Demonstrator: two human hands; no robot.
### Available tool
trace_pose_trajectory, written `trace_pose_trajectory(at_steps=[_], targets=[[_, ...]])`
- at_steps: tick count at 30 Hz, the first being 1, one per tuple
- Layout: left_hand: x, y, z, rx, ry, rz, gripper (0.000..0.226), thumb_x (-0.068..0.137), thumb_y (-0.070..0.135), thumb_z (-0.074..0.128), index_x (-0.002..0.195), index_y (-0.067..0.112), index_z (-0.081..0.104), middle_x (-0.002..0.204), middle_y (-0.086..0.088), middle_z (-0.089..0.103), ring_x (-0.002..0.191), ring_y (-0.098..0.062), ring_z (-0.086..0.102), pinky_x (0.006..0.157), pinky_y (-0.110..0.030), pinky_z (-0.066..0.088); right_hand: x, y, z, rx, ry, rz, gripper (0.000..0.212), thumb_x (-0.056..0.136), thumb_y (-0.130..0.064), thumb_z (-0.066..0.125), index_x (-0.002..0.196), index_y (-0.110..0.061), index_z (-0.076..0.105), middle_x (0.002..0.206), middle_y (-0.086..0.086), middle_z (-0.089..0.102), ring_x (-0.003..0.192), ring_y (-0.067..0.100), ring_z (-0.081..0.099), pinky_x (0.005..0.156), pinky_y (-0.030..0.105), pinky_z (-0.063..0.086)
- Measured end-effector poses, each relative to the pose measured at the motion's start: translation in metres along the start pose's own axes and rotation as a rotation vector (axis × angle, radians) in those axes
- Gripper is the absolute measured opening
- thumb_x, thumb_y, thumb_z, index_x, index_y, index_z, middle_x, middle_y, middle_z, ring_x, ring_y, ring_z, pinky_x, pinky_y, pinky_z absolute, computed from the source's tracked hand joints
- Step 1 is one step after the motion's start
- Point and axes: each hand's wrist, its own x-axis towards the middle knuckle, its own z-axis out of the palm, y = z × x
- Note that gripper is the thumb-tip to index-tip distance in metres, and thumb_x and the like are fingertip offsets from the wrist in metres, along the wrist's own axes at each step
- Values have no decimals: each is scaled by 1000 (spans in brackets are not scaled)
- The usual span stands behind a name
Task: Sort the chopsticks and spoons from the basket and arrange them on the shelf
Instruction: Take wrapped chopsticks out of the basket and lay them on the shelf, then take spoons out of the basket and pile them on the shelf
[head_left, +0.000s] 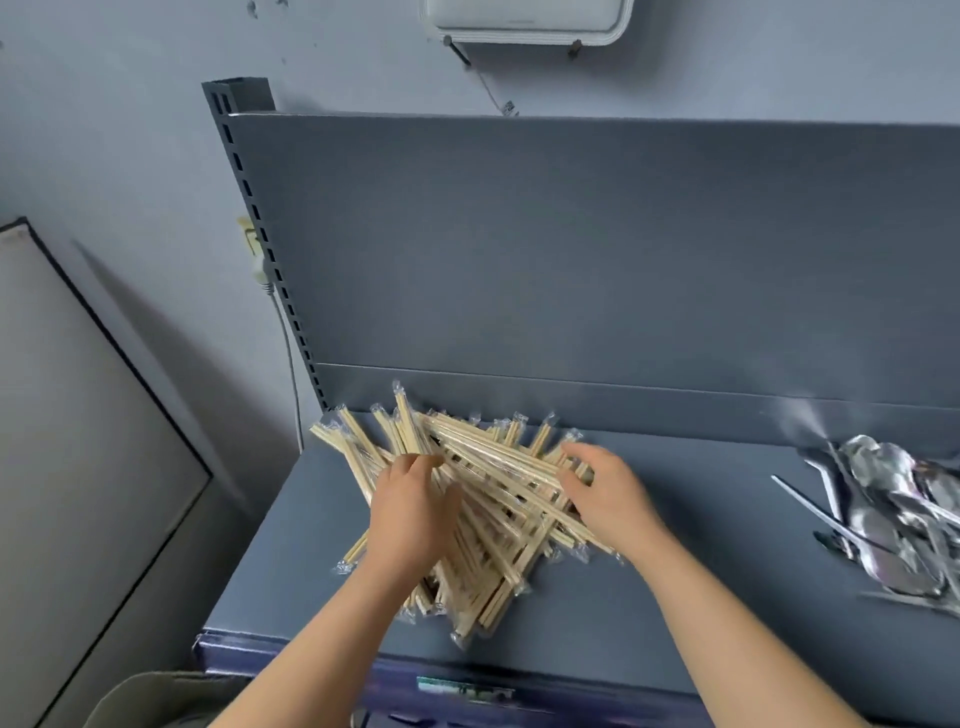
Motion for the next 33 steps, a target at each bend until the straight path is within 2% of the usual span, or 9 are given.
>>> trace_pose_trajectory(at_steps=[3, 7, 10, 17, 22, 25, 28, 30, 33], targets=[[-5, 23, 3, -76, -47, 138, 38, 91, 31, 60, 127, 16, 58, 124, -1, 60, 112, -19, 55, 96, -33, 46, -28, 20, -35, 62, 164, 75, 37, 95, -23, 56, 132, -18, 58, 133, -2, 59, 120, 15, 54, 93, 21, 36], [-24, 74, 23, -209, -131, 280, 28, 89, 26, 64, 115, 15, 64, 110, 1, 65, 96, -13, 60, 83, -20, 43, -78, 60, -93, 169, 361, 212, 34, 95, -18, 58, 128, -13, 60, 128, 0, 62, 120, 16, 56, 105, 31, 40], [-47, 119, 48, -295, -225, 369, 22, 89, 23, 65, 109, 15, 65, 101, 4, 66, 92, -11, 62, 75, -8, 40, -120, 95, -138, 242, 517, 282, 29, 94, -12, 59, 123, -7, 64, 117, 2, 66, 112, 16, 59, 97, 26, 41], [-117, 237, 126, -397, -445, 489, 19, 91, 23, 63, 110, 19, 65, 103, 8, 67, 92, -9, 61, 81, -20, 44, -231, 195, -244, 247, 752, 454, 31, 95, -17, 59, 126, -11, 63, 122, 0, 65, 108, 10, 58, 91, 24, 42], [-164, 329, 184, -429, -539, 553, 12, 92, 24, 62, 103, 23, 65, 94, 11, 68, 89, -7, 62, 74, -18, 45, -287, 266, -320, 232, 830, 516, 32, 95, -18, 58, 127, -13, 62, 122, -2, 65, 105, 8, 58, 87, 22, 41], [-190, 389, 218, -461, -573, 590, 11, 91, 24, 63, 102, 24, 64, 89, 9, 68, 85, -8, 63, 74, -21, 48, -313, 308, -370, 190, 863, 530, 31, 96, -18, 58, 126, -14, 63, 119, -2, 66, 94, 3, 61, 77, 11, 41], [-204, 439, 252, -471, -565, 610, 14, 90, 22, 65, 104, 19, 65, 89, 5, 68, 81, -10, 62, 71, -19, 45, -327, 344, -411, 159, 874, 537, 31, 96, -19, 57, 126, -16, 63, 120, -5, 65, 100, 4, 57, 75, 7, 37], [-207, 468, 272, -468, -555, 609, 17, 90, 21, 64, 106, 16, 66, 89, 4, 68, 79, -10, 61, 69, -16, 43, -329, 362, -435, 164, 870, 542, 31, 96, -20, 57, 127, -16, 62, 120, -6, 64, 102, 4, 56, 81, 12, 39], [-202, 505, 298, -434, -532, 606, 20, 90, 22, 64, 108, 14, 67, 91, 3, 68, 81, -13, 61, 74, -23, 43, -323, 387, -465, 166, 854, 531, 31, 97, -21, 56, 127, -16, 63, 113, -9, 62, 101, 4, 56, 86, 19, 39]])
